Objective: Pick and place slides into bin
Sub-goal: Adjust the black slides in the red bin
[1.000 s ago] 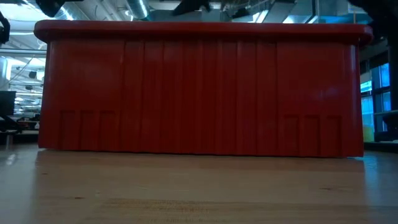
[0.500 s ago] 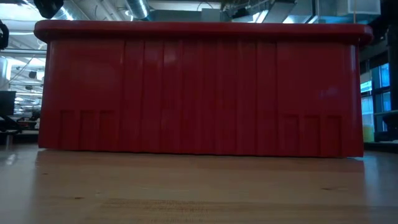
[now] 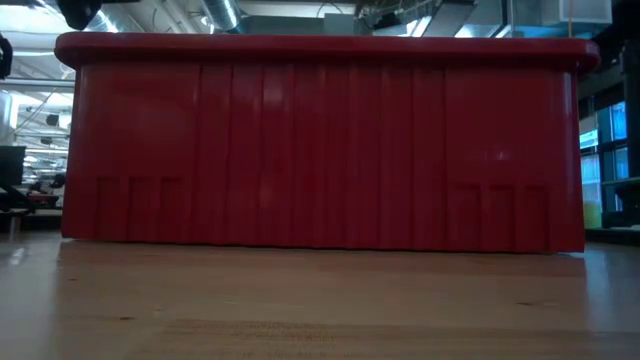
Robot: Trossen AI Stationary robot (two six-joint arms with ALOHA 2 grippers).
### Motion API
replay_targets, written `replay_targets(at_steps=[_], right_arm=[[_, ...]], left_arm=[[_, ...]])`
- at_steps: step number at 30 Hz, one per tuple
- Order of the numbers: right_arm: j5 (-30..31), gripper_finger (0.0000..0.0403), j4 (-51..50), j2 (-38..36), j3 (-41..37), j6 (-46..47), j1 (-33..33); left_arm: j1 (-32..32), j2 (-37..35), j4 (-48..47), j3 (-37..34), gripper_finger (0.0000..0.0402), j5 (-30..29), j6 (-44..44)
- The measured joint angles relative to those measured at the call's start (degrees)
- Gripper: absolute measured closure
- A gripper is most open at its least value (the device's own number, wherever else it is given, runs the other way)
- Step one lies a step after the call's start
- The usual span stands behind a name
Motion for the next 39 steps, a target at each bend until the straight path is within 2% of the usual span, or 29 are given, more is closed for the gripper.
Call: replay_targets(at_steps=[5,9,12,17,22,26,29,35,39], right_arm=[[0.01,0.0111,13.14,-14.61,-15.88,-2.10,-1.29],[0.05,0.0111,22.05,-25.95,-25.60,-5.77,-4.30],[0.04,0.0111,24.38,-33.67,-30.42,-7.80,-6.91],[0.06,0.0111,25.96,-43.26,-34.64,-11.22,-10.67],[0.34,0.0111,28.96,-47.98,-35.55,-20.38,-13.97],[4.24,0.0111,31.57,-49.29,-35.60,-26.05,-16.12],[4.91,0.0111,31.30,-49.61,-35.60,-27.17,-17.70],[4.89,0.0111,29.88,-49.67,-35.60,-27.17,-19.67],[4.86,0.0111,28.19,-50.10,-35.60,-27.17,-20.91]], left_arm=[[4.32,-0.01,0.00,0.00,0.0230,0.63,1.23],[10.50,0.00,0.22,0.00,0.0230,1.08,4.30],[16.50,-0.02,1.28,0.00,0.0230,1.49,6.26],[28.00,0.78,6.37,0.00,0.0230,7.62,11.36],[40.28,4.98,13.82,0.00,0.0230,18.26,16.78],[49.72,10.44,15.67,0.00,0.0230,25.45,16.41],[55.40,15.36,17.76,0.00,0.0230,31.16,16.25],[63.51,24.93,22.25,0.02,0.0230,42.78,16.46],[66.32,28.48,18.84,0.61,0.0230,52.23,16.29]])
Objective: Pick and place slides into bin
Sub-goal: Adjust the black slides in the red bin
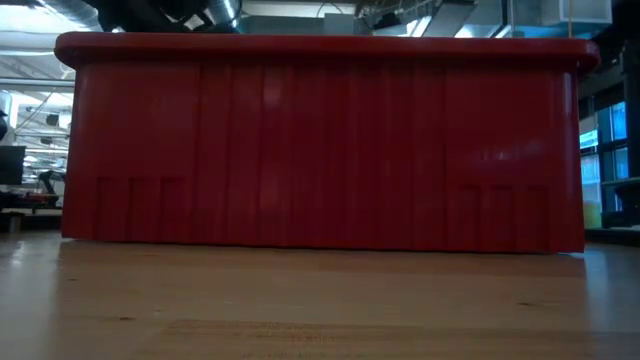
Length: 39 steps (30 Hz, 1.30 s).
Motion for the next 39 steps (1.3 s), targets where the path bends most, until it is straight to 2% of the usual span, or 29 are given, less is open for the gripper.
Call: replay_targets(at_steps=[4,7,10,13,21,27,32,35,39], right_arm=[[-0.01,0.0111,-2.56,-0.52,0.00,0.19,-1.13],[-0.01,0.0111,-3.37,-0.65,0.00,0.66,-2.00],[-0.05,0.0111,-4.14,-0.62,0.00,0.01,-2.79],[-0.05,0.0111,-5.57,-0.63,0.00,-0.02,-3.54],[-0.07,0.0111,-6.10,-0.62,0.00,1.31,-4.46],[-0.06,0.0111,-6.03,-0.62,0.00,1.78,-4.46],[-0.07,0.0111,-5.98,-0.62,0.00,3.06,-4.46],[-0.08,0.0111,-5.97,-0.62,0.00,3.05,-4.46],[-0.08,0.0111,-5.97,-0.62,0.00,3.13,-4.46]], left_arm=[[1.30,0.63,-9.70,2.75,0.0230,5.77,0.74],[1.90,0.53,-17.29,5.35,0.0230,4.00,2.01],[2.86,0.48,-22.99,7.24,0.0230,-0.73,4.36],[3.10,1.28,-23.47,7.47,0.0230,-3.40,5.99],[2.97,1.58,-23.19,7.50,0.0230,0.44,11.12],[3.00,1.60,-22.77,8.12,0.0230,-0.32,23.92],[2.99,1.58,-22.82,13.18,0.0230,-1.45,30.83],[2.99,2.48,-25.35,16.82,0.0230,-3.39,33.15],[3.00,6.23,-36.30,20.81,0.0230,-4.67,34.57]])
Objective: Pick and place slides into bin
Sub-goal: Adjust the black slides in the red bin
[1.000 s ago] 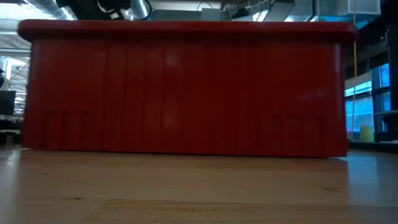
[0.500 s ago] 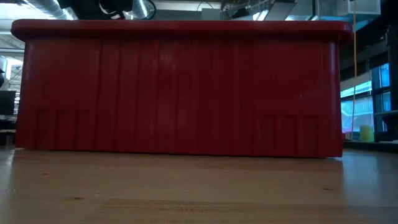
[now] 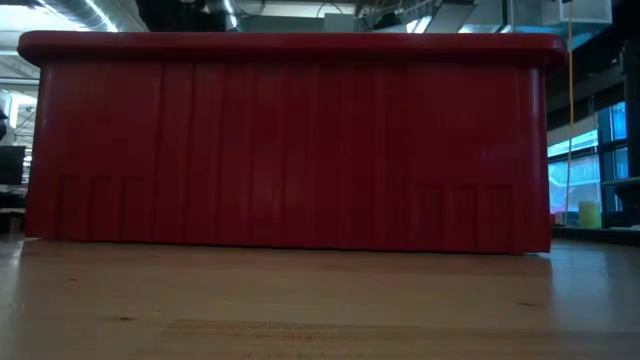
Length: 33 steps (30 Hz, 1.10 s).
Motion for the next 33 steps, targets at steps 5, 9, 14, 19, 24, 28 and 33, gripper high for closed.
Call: replay_targets(at_steps=[5,9,14,19,24,28,33], right_arm=[[-0.04,0.0111,0.00,0.00,0.00,-0.09,0.00],[-0.06,0.0111,0.01,0.02,0.00,-0.03,0.00],[-0.05,0.0111,0.01,0.02,0.00,0.07,0.00],[-0.07,0.0111,0.00,0.02,0.00,0.00,0.00],[-0.07,0.0111,-0.82,0.02,0.00,-0.02,0.00],[-0.07,0.0111,-2.79,0.02,0.00,0.12,0.01],[-0.07,0.0111,-3.32,0.02,0.00,1.68,0.00]], left_arm=[[-0.01,6.33,-9.88,2.37,0.0230,-0.38,2.36],[-0.16,10.62,-10.65,2.66,0.0230,-1.17,4.65],[-2.41,14.99,-10.71,2.70,0.0230,0.44,6.94],[-5.08,18.86,-9.96,2.70,0.0230,0.72,7.98],[-7.09,20.74,-8.18,2.77,0.0230,2.21,7.96],[-8.15,21.16,-6.59,2.77,0.0230,5.97,7.98],[-8.69,21.10,-5.08,2.77,0.0230,8.29,7.69]])
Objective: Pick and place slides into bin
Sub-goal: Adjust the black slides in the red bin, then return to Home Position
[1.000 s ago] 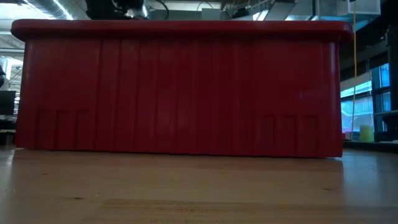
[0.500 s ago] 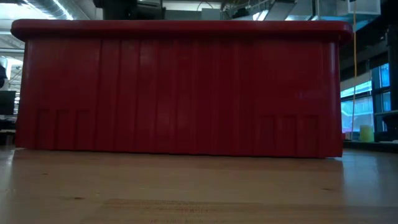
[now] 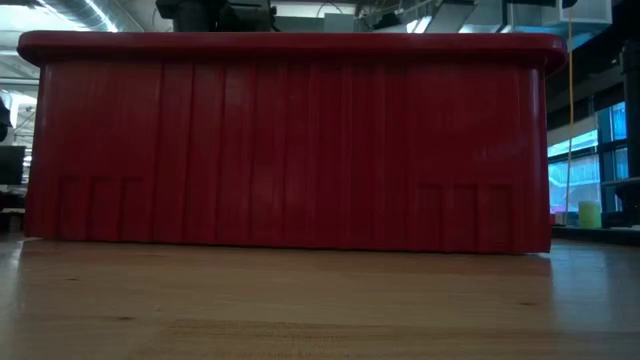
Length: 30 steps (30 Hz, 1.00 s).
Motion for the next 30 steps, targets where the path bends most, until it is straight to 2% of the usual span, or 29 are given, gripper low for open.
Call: replay_targets(at_steps=[9,15,17,22,25,30], right_arm=[[-0.04,0.0111,-0.07,0.00,0.00,0.17,0.00],[-0.07,0.0111,0.20,0.00,0.00,1.53,0.00],[-0.17,0.0111,0.17,0.02,0.00,2.33,0.03],[-0.20,0.0111,-2.99,0.02,-0.56,4.05,-0.05],[-0.22,0.0111,-0.62,-0.33,-4.41,5.66,-0.35],[-0.79,0.0111,10.81,-0.31,-13.36,7.28,-1.40]], left_arm=[[-0.01,-0.44,-0.14,-0.04,0.0230,-0.77,-1.91],[1.13,-1.95,-2.99,6.06,0.0230,-0.25,-4.41],[2.79,-3.83,-2.42,8.39,0.0230,0.69,-5.54],[9.32,-11.62,6.74,8.96,0.0230,9.19,-6.53],[12.97,-17.10,12.42,6.76,0.0230,9.49,-7.81],[18.33,-25.19,19.69,1.60,0.0230,8.33,-10.57]])
